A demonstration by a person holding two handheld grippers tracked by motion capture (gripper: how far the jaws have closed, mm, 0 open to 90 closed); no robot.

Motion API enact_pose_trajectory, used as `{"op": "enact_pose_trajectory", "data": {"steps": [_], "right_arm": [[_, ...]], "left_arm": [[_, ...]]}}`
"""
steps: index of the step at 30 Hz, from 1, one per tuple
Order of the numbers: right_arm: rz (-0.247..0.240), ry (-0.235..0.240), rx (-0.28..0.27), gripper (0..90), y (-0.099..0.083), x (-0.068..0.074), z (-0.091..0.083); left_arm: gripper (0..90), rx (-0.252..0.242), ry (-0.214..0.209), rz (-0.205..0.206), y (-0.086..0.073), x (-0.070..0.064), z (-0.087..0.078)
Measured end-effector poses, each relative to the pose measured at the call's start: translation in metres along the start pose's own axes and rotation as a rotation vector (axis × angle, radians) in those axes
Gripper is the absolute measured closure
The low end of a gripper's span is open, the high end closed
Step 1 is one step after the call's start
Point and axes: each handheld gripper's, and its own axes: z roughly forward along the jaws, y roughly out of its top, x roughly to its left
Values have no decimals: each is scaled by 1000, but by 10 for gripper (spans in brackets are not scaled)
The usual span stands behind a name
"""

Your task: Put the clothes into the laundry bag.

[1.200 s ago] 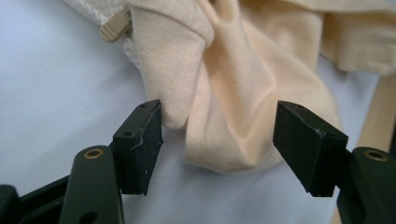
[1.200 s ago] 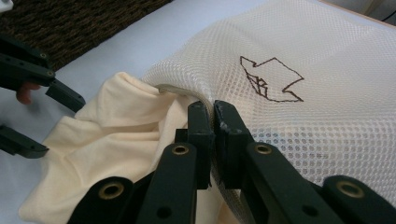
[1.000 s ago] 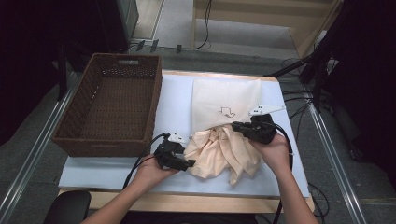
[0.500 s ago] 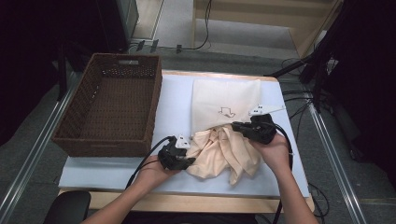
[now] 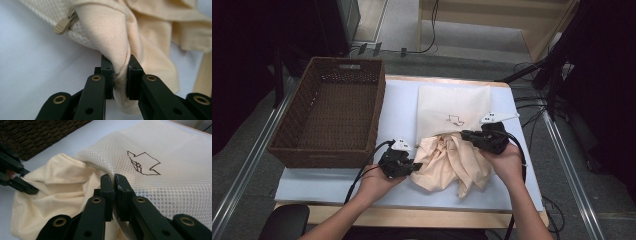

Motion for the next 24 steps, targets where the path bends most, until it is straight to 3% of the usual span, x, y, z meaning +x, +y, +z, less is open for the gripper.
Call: {"op": "enact_pose_trajectory", "data": {"steps": [5,8,11,15,20,24], "right_arm": [[2,-5,0,870,0,0,0],[-1,-3,3,870,1,1,0],[-6,-5,2,870,1,1,0],[0,-6,-3,870,1,1,-2],[4,-7,-9,870,1,0,-3],[8,-9,-6,870,1,1,-3]], "left_arm": [[809,-30,-11,31,13,-11,-7],[807,-4,24,76,22,-18,-5],[803,9,3,72,31,-21,-6],[794,39,16,84,38,-21,-11],[766,71,13,80,34,-24,-17],[783,66,12,67,31,-20,-18]]}}
